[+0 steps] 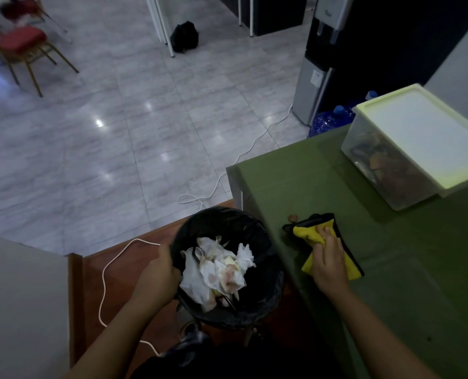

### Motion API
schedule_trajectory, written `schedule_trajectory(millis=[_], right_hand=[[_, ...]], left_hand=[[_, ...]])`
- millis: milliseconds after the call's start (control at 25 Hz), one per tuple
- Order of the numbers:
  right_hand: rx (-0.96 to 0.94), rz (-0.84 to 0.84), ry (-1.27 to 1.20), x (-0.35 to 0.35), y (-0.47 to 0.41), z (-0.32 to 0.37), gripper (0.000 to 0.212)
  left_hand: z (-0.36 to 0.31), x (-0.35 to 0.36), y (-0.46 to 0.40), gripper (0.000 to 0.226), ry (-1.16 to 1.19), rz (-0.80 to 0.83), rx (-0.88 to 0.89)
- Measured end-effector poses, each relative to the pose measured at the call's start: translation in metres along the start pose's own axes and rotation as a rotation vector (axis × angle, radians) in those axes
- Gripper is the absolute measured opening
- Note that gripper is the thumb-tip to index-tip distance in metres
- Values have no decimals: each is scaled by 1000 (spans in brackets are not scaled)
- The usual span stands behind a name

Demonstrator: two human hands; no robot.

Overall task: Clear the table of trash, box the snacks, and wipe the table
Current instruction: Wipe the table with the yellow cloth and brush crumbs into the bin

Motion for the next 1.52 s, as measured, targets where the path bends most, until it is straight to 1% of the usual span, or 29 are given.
schedule_trajectory(millis=[160,280,360,440,520,600,680,720,760,800,840,880,920,1000,1080,1120,1160,1240,1280,1360,1400,1520], right_hand=[[-17,-9,-75,15,14,13,71],[-14,15,-131,30,25,22,65],[0,70,-190,45,37,30,64],[32,144,-286,59,50,43,57],[115,188,-399,68,58,53,46],[287,182,-476,71,55,47,42],[483,153,-639,70,50,40,30],[576,143,-771,67,48,40,29],[655,133,-927,59,44,43,36],[694,117,-1077,46,36,49,47],[687,109,-1195,30,25,57,56],[659,60,-1250,9,10,59,58],[611,3,-1280,-14,-5,67,52],[503,-199,-1213,-58,-36,65,32],[398,-360,-1007,-90,-61,59,22],[363,-380,-841,-96,-73,56,20],[333,-331,-672,-92,-84,56,19],[314,-133,-358,-60,-90,57,18],[327,-36,-268,-39,-85,51,24],[346,110,-219,1,-60,51,48],[320,143,-230,17,-46,55,51],[248,180,-280,50,-12,68,52]], left_hand=[[-4,5,-3,29,3,18,16],[-8,11,-5,28,-1,34,19],[-12,14,-6,30,3,41,19],[-15,17,-7,34,9,51,26],[-17,20,-8,34,4,57,30],[-19,20,-10,31,12,52,35],[-22,19,-10,28,21,49,47],[-23,19,-10,28,24,47,53],[-22,18,-10,29,29,43,54],[-22,17,-10,30,34,39,55],[-21,16,-10,30,37,36,57],[-21,16,-10,32,38,35,60],[-21,16,-10,32,41,34,62],[-21,17,-10,31,48,37,59],[-20,17,-11,29,55,38,56],[-19,17,-12,28,55,38,56],[-19,17,-12,27,52,39,55],[-18,17,-13,26,50,43,49],[-18,17,-13,27,50,45,48],[-20,17,-13,28,42,53,54],[-21,17,-13,29,41,55,55],[-21,16,-14,28,41,56,49]])
Point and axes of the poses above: each hand's wrist, its own y-axis away from the middle knuckle, its own x-axis out of the palm, z = x × y, the point moved 9 cm from there along -y, towards the middle knuckle, and after that the axes turned 5 degrees about -y, right-handed, at the moved point
